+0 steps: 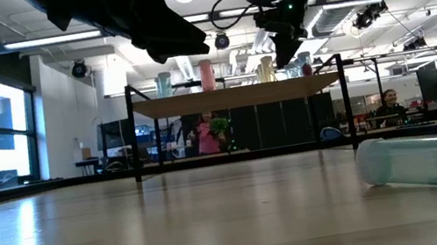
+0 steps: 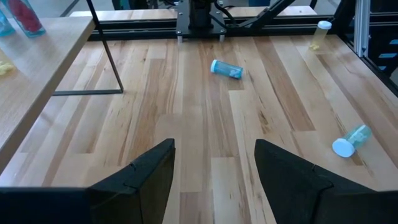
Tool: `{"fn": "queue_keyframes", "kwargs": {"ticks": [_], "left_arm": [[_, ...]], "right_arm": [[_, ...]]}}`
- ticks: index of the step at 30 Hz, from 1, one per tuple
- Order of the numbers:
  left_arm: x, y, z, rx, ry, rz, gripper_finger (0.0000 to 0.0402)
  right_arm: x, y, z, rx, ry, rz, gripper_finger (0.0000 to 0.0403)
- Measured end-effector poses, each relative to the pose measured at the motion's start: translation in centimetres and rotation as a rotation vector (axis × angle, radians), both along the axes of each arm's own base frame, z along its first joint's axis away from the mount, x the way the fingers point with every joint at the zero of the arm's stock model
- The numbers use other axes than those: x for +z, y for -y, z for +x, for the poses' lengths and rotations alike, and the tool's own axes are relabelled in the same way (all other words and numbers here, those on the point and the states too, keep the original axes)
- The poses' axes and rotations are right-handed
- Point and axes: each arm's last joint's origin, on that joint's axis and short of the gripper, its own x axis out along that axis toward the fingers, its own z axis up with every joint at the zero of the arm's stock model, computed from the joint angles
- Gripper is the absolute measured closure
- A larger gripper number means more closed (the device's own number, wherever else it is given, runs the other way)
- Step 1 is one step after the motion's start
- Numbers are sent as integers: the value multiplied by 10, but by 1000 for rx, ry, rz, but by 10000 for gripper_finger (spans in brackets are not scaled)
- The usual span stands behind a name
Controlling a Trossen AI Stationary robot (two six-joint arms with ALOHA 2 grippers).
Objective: Pick and place medicine bottles onto shelf by color
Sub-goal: Adjust the blue pill bottles on the shelf
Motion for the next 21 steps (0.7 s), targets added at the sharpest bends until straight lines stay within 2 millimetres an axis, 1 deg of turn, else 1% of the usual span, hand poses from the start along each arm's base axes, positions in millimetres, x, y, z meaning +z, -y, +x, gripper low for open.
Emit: {"fn": "queue_keyframes", "kwargs": {"ticks": [3,21], "left_arm": [[0,0,0,0,0,0,190],[0,0,0,3,1,-7,190]], "right_arm": [[-1,-1,-2,-15,-28,-3,249],[-1,0,-4,-63,-62,-21,249]]}}
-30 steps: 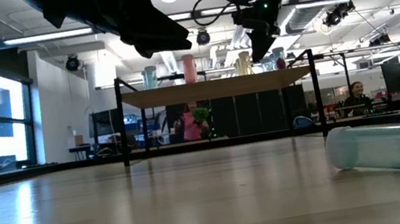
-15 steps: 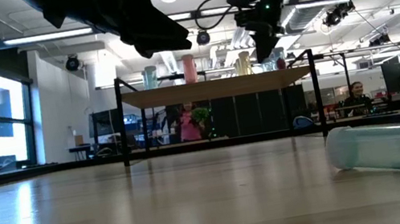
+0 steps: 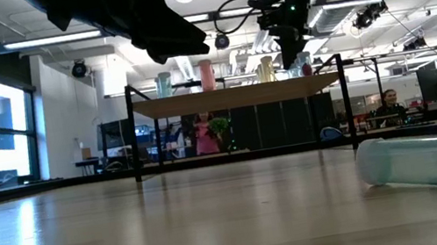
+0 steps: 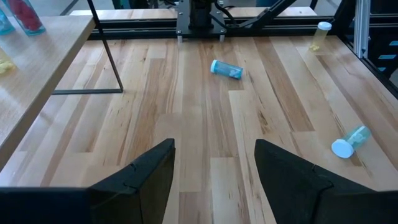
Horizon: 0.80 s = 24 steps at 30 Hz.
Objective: Pick and place medicine bottles onto shelf by color
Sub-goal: Adjust the blue pill bottles on the shelf
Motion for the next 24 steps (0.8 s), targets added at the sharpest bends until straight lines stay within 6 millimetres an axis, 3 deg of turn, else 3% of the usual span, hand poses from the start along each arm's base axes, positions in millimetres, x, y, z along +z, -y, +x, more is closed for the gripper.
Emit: {"fn": "queue_keyframes", "kwargs": {"ticks": [24], "left_arm": [[0,0,0,0,-1,0,190]], "right_arm": [[-1,-2,-3,4,-49,0,250]]}}
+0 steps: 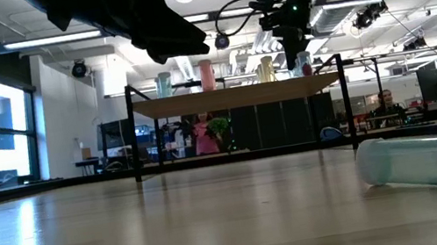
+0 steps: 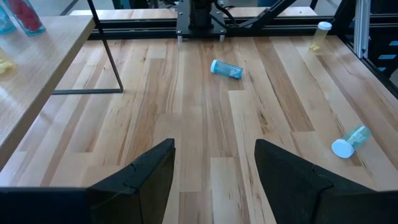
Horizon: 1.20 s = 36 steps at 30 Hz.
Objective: Pick and place medicine bottles onto shelf by color
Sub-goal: Adjust the blue pill bottles on the shelf
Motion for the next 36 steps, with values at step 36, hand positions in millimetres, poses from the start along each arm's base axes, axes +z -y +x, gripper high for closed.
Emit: {"fn": "queue_keyframes", "kwargs": {"ticks": [36], "left_arm": [[-1,0,0,0,-7,-2,190]], "right_arm": [[20,-12,-29,-156,-122,190,250]]}}
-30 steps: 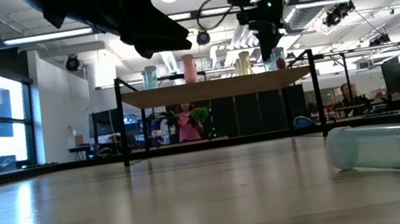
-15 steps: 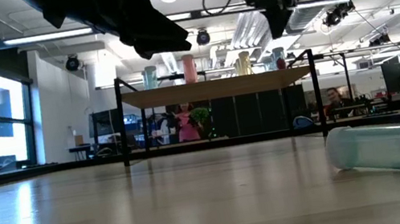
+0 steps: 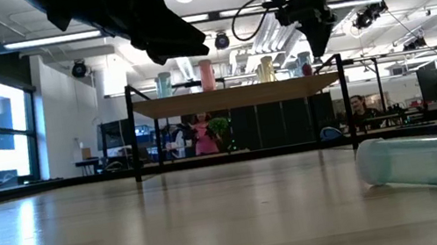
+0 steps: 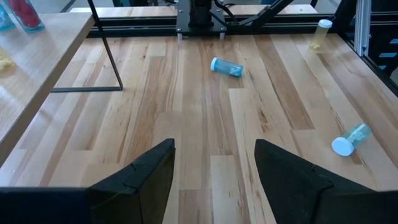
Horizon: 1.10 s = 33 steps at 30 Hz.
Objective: Pick and place medicine bottles onto shelf by color
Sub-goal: Adjust the blue pill bottles on the shelf
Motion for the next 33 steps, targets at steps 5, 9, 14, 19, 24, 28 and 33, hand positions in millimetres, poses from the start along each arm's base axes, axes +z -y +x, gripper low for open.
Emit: {"fn": "queue_keyframes", "kwargs": {"ticks": [5,9,14,19,24,28,33], "left_arm": [[0,0,0,0,0,0,190],[0,0,0,0,0,0,190],[0,0,0,0,0,0,190],[0,0,0,0,0,0,190],[0,0,0,0,0,0,190],[0,0,0,0,0,0,190],[0,0,0,0,0,0,190]], "right_arm": [[0,1,1,-14,20,-12,250],[0,1,2,-11,48,9,250],[0,0,3,-13,53,8,250],[-1,3,5,-34,66,2,250],[-1,5,5,-45,72,-2,250],[-1,5,5,-58,85,8,250],[-1,5,5,-57,86,9,250]]}}
